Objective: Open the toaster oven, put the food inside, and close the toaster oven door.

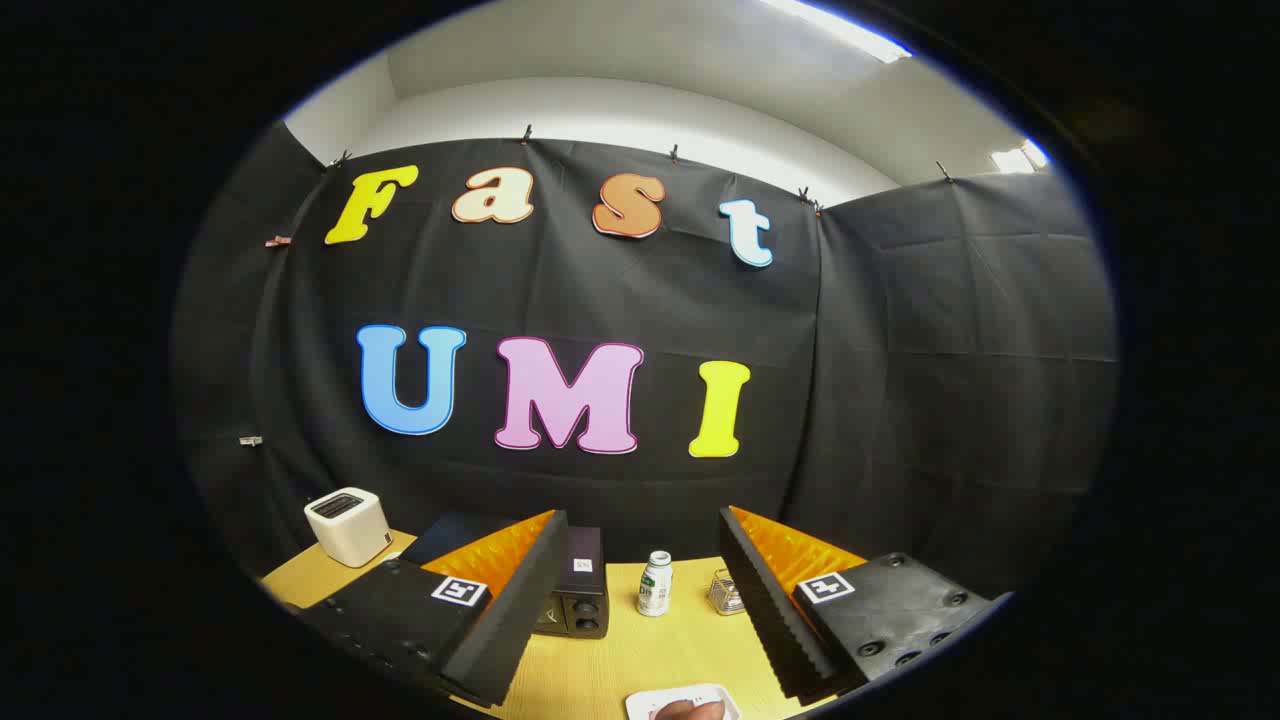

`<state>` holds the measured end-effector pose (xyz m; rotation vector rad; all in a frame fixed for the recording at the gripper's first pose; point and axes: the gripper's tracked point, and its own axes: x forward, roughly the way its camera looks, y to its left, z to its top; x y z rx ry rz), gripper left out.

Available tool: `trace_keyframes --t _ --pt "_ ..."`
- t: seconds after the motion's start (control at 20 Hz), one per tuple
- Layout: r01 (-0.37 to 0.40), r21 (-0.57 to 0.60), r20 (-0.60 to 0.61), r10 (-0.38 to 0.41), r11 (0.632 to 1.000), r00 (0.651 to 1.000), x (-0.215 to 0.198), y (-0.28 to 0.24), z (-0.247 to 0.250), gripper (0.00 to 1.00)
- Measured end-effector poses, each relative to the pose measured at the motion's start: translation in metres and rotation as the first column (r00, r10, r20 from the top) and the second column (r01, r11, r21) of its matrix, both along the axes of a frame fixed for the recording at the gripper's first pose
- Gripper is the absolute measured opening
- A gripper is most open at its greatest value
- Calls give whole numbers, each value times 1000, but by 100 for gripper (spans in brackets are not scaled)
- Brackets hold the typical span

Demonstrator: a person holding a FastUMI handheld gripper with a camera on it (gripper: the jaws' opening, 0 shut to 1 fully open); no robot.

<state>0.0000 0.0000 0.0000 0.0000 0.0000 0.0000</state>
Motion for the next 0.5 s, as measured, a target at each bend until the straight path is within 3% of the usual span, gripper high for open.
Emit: trace_keyframes --t 0.5 --pt "2 8 -2 -2 1000 1000 -7 0 0 97"
